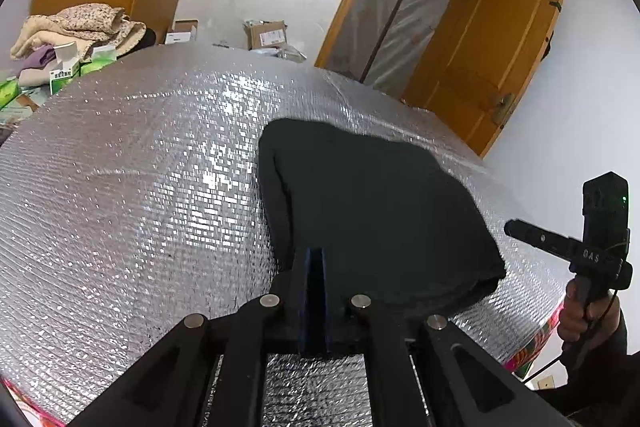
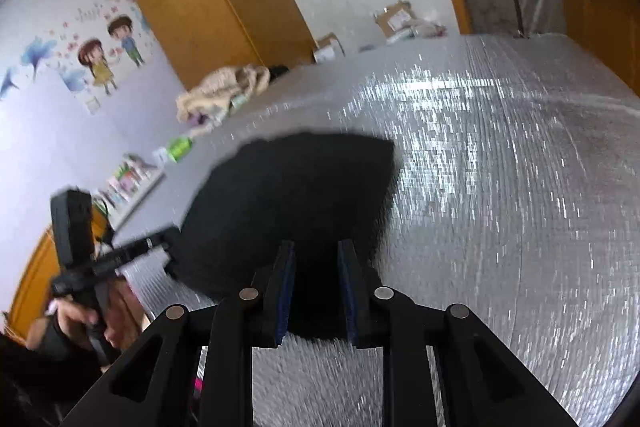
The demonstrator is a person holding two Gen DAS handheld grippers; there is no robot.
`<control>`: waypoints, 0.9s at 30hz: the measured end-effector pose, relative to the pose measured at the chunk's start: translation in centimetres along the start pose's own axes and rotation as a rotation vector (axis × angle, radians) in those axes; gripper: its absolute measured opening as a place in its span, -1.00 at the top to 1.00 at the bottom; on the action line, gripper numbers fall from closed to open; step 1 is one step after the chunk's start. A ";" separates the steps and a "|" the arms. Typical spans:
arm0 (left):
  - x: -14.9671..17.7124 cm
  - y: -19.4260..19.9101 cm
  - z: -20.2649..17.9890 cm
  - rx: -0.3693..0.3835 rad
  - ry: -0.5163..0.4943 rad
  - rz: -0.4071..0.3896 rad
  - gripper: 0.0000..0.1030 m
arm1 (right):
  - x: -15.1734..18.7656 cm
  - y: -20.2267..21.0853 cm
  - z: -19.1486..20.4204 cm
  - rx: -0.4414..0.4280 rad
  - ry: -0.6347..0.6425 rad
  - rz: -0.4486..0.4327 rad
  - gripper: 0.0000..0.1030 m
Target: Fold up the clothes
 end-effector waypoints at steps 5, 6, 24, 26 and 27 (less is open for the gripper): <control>-0.9 -0.9 -0.9 -0.008 -0.032 0.010 0.91 | -2.0 -2.7 -1.1 -0.036 -0.046 0.012 0.80; -0.4 -1.6 -0.9 -0.024 -0.041 0.038 0.91 | -1.8 -3.7 -1.8 -0.029 -0.060 0.041 0.81; -3.8 -1.5 3.8 0.037 0.175 0.026 0.56 | -1.7 -1.4 -4.3 -0.121 -0.175 0.034 0.17; -3.4 -1.9 3.6 0.059 0.193 0.050 0.49 | -1.6 -1.5 -4.4 -0.142 -0.197 0.042 0.15; -3.1 -2.2 3.5 0.069 0.200 0.062 0.49 | -1.5 -1.7 -4.5 -0.154 -0.215 0.046 0.14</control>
Point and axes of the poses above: each gripper's, at about its wrist camera, not at the fingertips, and y roughly against the way its jaws point, z to its left, x to its underside, the point moved 8 cm from there along -y, roughly the way its jaws point, and after that the axes turned 12 degrees about -x, right-handed, at the moved point
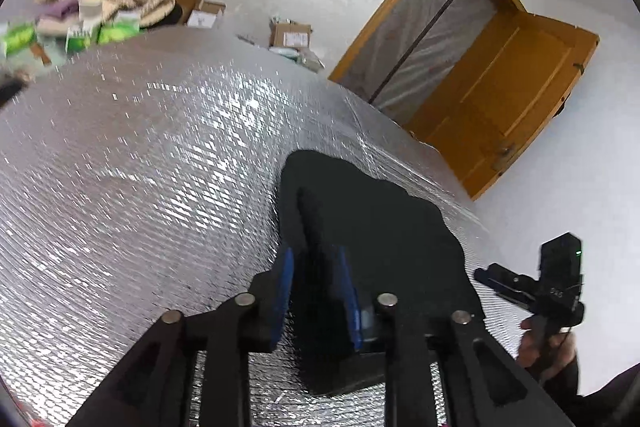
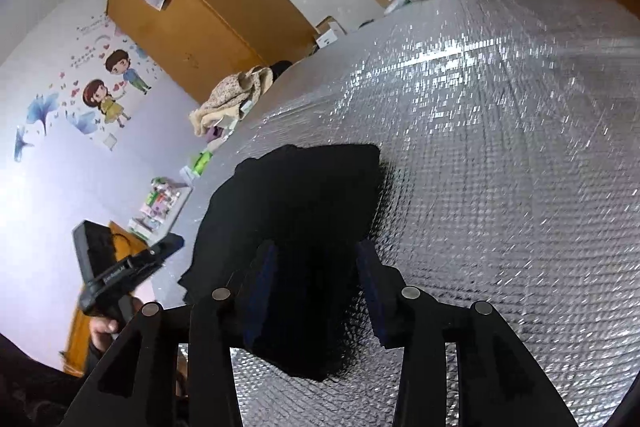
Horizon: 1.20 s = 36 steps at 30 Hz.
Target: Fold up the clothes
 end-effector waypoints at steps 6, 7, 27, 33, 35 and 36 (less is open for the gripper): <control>0.7 -1.1 -0.9 0.036 -0.012 0.043 0.44 | 0.6 -0.6 -0.5 -0.037 -0.058 0.022 -0.08; 0.7 -1.4 -1.1 0.039 -0.018 0.050 0.42 | 0.7 -0.6 -0.5 -0.037 -0.059 0.027 -0.08; 0.3 -5.0 -0.5 0.013 0.035 0.127 0.26 | 0.9 -3.8 -1.1 -0.051 -0.074 0.125 -0.09; 0.1 -5.0 -0.3 0.025 0.062 0.147 0.27 | 0.9 -3.7 -1.0 -0.063 -0.085 0.125 -0.09; 0.1 -4.9 -0.4 0.018 0.059 0.150 0.26 | 1.1 -3.5 -0.9 -0.059 -0.078 0.132 -0.09; 0.1 -5.0 -0.4 0.013 0.055 0.149 0.26 | 1.1 -3.5 -0.9 -0.060 -0.079 0.133 -0.09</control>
Point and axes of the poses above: each gripper's, at about its wrist camera, not at the fingertips, and y roughly against the way its jaws point, z to its left, x to its underside, the point moved 8 cm from there along -y, roughly the way its jaws point, and after that the axes turned 12 degrees about -x, right-handed, at the moved point
